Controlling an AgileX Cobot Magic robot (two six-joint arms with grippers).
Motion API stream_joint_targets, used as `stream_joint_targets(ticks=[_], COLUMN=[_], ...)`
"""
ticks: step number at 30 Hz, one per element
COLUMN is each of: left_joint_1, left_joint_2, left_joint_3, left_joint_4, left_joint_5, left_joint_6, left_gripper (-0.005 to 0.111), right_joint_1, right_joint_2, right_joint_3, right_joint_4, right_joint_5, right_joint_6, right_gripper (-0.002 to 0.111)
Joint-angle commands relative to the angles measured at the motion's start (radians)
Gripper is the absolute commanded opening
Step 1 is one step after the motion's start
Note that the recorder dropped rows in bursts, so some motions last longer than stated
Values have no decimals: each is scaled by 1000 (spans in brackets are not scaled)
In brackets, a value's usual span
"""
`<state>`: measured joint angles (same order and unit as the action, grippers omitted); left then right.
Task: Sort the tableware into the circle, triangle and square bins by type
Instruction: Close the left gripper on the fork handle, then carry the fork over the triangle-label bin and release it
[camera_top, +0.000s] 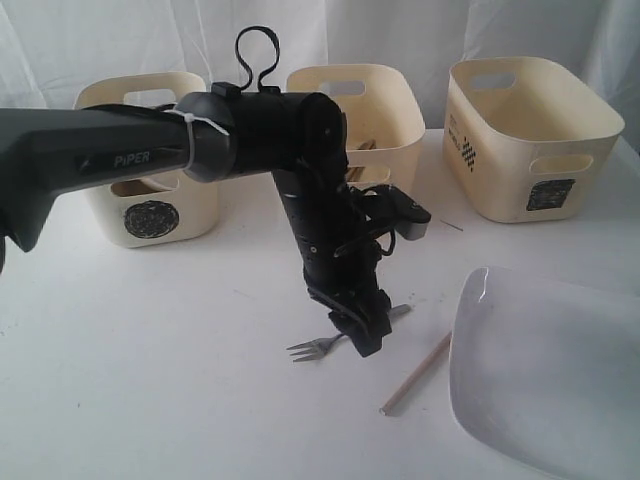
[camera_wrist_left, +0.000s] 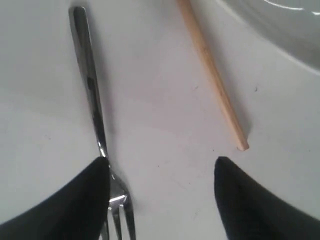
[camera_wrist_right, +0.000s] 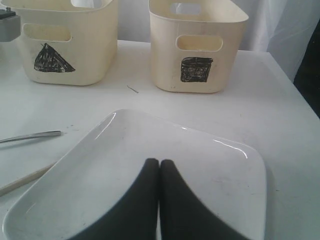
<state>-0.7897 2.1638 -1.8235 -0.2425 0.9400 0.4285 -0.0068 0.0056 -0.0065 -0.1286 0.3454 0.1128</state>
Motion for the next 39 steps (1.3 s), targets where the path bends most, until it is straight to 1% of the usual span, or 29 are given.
stream_joint_targets(ticks=[1, 12, 23, 25, 26, 31, 35, 39], left_joint_1=[-2, -2, -2, -2, -2, -2, -2, -2], left_joint_2=[-4, 37, 80, 80, 80, 84, 94, 109], left_joint_3=[1, 1, 1, 1, 1, 10, 46, 59], left_joint_4=[-9, 0, 51, 51, 51, 55, 84, 117], left_joint_5=[-38, -84, -107, -114, -117, -117, -110, -90], left_joint_6=[43, 68, 68, 68, 68, 65, 63, 27], left_gripper=[68, 68, 68, 66, 63, 37, 20, 0], right_joint_1=[-3, -3, -3, -3, -3, -3, -3, -3], right_joint_2=[-6, -6, -6, -6, -6, -6, -6, -6], right_joint_3=[7, 7, 7, 7, 7, 7, 7, 7], right_joint_4=[1, 1, 1, 1, 1, 1, 1, 1], right_joint_5=[-2, -2, -2, -2, -2, -2, -2, -2], right_joint_6=[-3, -3, -3, -3, -3, -3, -3, -3], right_gripper=[0, 0, 0, 0, 0, 0, 0, 0])
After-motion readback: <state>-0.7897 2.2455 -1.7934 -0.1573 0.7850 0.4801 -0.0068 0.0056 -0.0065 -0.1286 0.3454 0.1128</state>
